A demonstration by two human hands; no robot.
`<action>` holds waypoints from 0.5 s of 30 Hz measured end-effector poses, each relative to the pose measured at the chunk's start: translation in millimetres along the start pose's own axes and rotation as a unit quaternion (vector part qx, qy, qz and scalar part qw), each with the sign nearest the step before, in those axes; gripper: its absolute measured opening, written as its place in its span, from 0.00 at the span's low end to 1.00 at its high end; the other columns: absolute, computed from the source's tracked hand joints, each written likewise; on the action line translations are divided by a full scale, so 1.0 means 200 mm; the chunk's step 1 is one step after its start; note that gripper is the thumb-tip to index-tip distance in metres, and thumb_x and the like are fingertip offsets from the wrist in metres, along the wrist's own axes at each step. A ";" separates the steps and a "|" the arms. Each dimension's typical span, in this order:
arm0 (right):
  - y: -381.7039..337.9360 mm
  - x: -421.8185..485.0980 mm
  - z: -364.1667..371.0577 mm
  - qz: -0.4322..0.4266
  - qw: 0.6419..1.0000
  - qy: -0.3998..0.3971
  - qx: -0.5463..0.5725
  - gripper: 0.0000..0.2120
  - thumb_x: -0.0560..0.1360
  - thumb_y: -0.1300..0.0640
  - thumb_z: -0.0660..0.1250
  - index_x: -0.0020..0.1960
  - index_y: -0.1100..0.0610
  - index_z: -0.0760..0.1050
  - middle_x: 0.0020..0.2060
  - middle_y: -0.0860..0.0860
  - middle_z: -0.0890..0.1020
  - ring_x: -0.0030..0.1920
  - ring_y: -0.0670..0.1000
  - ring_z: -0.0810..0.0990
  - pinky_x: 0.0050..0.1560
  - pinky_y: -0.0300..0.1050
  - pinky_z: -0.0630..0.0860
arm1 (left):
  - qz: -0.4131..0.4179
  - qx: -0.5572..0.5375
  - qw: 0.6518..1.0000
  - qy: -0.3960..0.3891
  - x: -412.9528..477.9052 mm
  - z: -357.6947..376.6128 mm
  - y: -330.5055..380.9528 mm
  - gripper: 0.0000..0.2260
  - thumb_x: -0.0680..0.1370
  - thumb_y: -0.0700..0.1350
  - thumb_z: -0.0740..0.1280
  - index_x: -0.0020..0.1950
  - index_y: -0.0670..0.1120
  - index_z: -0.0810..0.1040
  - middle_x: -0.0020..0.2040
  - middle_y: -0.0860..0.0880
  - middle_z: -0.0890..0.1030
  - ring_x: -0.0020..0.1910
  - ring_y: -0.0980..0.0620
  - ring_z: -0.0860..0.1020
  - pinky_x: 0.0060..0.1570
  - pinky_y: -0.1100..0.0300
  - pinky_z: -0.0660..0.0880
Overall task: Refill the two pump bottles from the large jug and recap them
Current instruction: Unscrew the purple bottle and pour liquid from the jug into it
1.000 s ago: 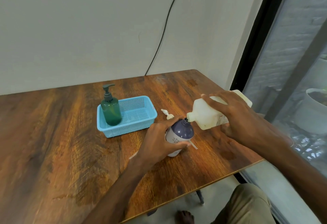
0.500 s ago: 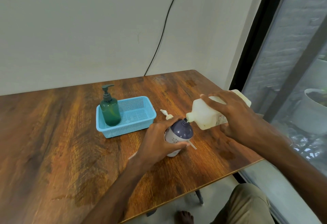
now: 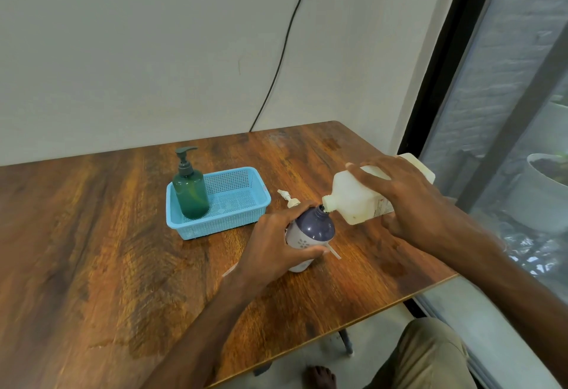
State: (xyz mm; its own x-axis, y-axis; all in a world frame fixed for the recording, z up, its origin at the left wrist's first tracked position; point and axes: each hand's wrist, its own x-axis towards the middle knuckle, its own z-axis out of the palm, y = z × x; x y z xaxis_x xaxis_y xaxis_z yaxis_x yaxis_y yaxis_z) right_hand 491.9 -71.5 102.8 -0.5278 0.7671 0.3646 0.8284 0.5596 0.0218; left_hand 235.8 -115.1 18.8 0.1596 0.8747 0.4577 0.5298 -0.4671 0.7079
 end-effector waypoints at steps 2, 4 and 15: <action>0.00 0.00 0.00 -0.002 1.000 0.000 -0.007 0.54 0.65 0.63 0.81 0.81 0.41 0.54 0.75 0.54 0.67 0.76 0.59 0.62 0.74 0.63 0.63 | 0.000 0.005 1.000 0.001 0.00 0.00 -0.01 0.36 0.68 0.56 0.83 0.74 0.55 0.75 0.62 0.64 0.80 0.61 0.70 0.77 0.55 0.73 0.76; 0.00 0.00 0.00 0.001 1.000 -0.003 -0.010 0.54 0.66 0.63 0.80 0.81 0.41 0.54 0.76 0.53 0.66 0.77 0.58 0.61 0.74 0.62 0.61 | -0.002 0.008 1.000 0.000 0.00 0.00 -0.01 0.36 0.68 0.57 0.83 0.74 0.55 0.75 0.62 0.64 0.80 0.61 0.71 0.76 0.55 0.74 0.76; 0.00 0.01 0.00 -0.001 1.000 0.000 -0.014 0.53 0.65 0.62 0.81 0.80 0.42 0.56 0.75 0.53 0.68 0.76 0.58 0.62 0.74 0.61 0.62 | -0.012 0.001 1.000 -0.003 0.00 0.00 0.01 0.33 0.68 0.55 0.83 0.69 0.62 0.73 0.56 0.68 0.79 0.58 0.71 0.77 0.52 0.75 0.75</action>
State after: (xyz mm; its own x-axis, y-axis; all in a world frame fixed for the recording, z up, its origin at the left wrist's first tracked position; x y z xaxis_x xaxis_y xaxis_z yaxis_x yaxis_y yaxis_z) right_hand 490.3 -70.4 103.7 -0.5292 0.7663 0.3643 0.8326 0.5517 0.0491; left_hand 236.8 -115.9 20.8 0.1530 0.8862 0.4374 0.5359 -0.4463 0.7167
